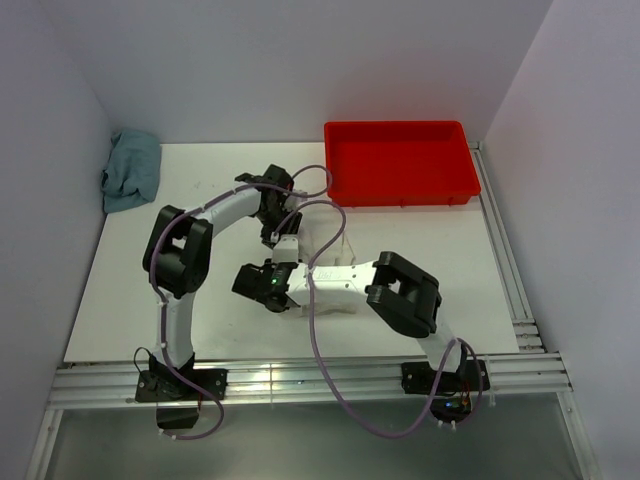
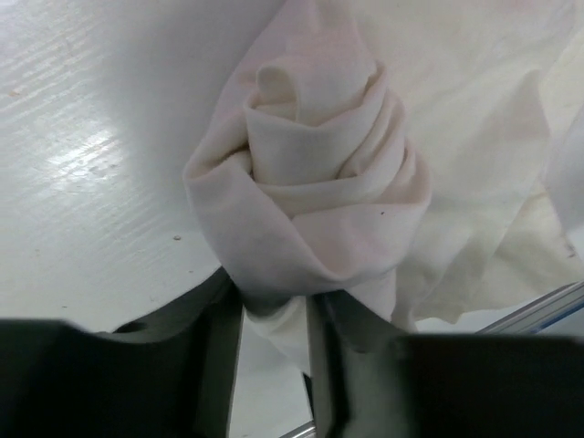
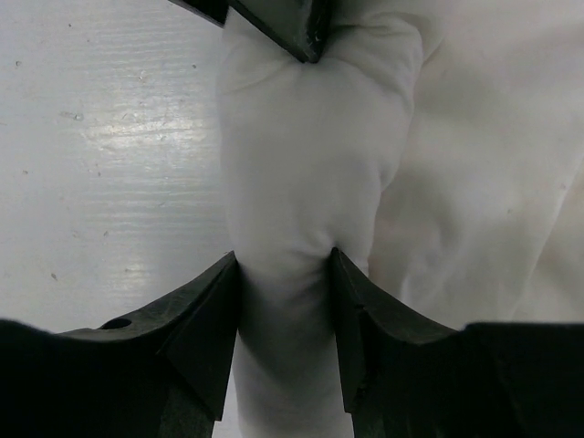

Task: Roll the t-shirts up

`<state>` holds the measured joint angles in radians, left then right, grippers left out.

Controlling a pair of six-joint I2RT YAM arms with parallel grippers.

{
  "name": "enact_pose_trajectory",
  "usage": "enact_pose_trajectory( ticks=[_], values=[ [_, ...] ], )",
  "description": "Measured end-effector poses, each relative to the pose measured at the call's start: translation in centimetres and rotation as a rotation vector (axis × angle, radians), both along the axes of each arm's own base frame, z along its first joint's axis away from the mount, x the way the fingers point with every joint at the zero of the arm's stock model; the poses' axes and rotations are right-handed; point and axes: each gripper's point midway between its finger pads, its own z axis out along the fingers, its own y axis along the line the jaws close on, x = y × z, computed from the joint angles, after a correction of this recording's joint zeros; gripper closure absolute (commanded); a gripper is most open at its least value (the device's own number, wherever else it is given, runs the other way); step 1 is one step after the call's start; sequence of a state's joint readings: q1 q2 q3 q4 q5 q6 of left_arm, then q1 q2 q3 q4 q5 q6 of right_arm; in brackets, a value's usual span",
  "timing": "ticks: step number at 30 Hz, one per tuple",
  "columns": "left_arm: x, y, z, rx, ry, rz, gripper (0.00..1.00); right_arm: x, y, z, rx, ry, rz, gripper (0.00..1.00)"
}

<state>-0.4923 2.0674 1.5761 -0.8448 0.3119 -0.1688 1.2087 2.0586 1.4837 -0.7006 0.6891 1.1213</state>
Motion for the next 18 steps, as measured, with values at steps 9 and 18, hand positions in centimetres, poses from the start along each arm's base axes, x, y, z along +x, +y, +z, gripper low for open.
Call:
enact_pose_trajectory(
  ticks=[9,18],
  values=[
    [1.1,0.5,1.1,-0.022,-0.021,-0.037,0.18,-0.6,-0.8,-0.5,0.194,-0.021,0.004,0.60],
    [2.9,0.1,5.1,-0.299,-0.078,-0.090,0.16,-0.7,-1.7,-0.3,0.598,0.001,0.048,0.63]
  ],
)
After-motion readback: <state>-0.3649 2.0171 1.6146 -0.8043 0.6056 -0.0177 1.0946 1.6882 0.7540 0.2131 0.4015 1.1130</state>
